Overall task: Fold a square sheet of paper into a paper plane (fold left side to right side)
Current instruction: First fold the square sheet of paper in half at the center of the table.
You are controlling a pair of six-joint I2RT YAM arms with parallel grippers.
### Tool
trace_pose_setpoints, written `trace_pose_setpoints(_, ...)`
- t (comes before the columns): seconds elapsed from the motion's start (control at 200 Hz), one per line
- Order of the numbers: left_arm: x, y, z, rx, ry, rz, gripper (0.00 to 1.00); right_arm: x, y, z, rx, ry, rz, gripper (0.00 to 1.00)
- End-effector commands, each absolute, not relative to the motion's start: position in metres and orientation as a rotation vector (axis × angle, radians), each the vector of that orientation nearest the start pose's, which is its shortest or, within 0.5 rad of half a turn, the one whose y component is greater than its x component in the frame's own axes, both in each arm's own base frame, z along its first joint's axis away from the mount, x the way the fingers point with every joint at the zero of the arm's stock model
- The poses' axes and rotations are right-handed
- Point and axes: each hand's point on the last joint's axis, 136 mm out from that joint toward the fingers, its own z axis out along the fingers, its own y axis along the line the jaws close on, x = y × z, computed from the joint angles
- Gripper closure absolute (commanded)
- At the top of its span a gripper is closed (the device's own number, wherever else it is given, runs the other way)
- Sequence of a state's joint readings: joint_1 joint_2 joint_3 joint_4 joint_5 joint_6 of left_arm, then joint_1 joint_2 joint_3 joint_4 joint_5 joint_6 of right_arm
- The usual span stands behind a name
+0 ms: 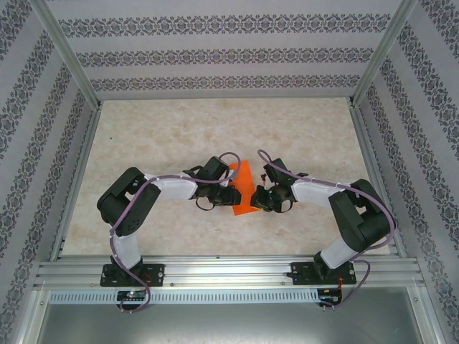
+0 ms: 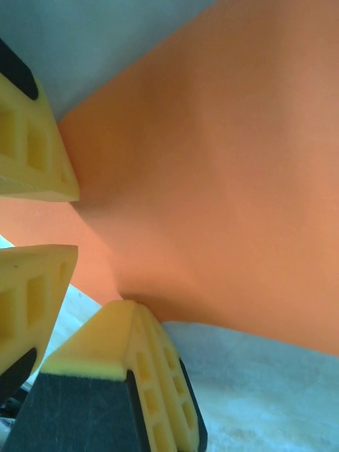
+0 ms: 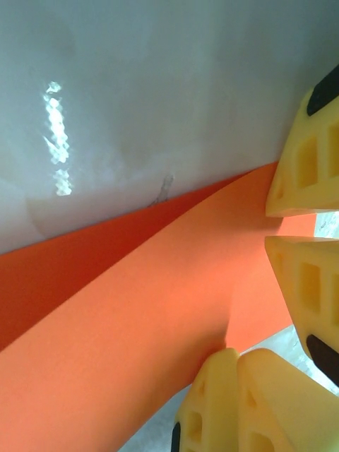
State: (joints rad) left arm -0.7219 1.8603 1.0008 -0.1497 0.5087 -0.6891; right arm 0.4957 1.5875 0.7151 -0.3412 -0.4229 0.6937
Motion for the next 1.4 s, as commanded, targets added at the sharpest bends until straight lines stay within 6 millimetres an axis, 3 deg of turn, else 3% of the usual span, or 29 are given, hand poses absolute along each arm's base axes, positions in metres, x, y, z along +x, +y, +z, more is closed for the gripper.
trace_pose_setpoints(0.0, 0.27, -0.346, 0.049, 0.275, 2.793, -1.088, 0.74, 0.231, 0.197, -0.004, 0.172, 3.021, 0.7, 0.83)
trace_pose_setpoints(0.16, 0.278, -0.352, 0.056, 0.286, 2.773, -1.092, 0.72, 0.229, 0.194, -0.007, 0.17, 3.033, 0.678, 0.83)
trace_pose_setpoints(0.664, 0.295, -0.338, 0.026, 0.221, 2.823, -0.993, 0.75, 0.229, 0.19, -0.011, 0.151, 3.055, 0.631, 0.83)
trace_pose_setpoints(0.989, 0.32, -0.316, 0.013, 0.132, 2.816, -0.925, 0.75, 0.223, 0.185, -0.016, 0.131, 3.084, 0.58, 0.84)
trace_pose_setpoints(1.394, 0.364, -0.3, 0.02, 0.058, 2.777, -0.883, 0.74, 0.219, 0.18, -0.02, 0.126, 3.101, 0.548, 0.84)
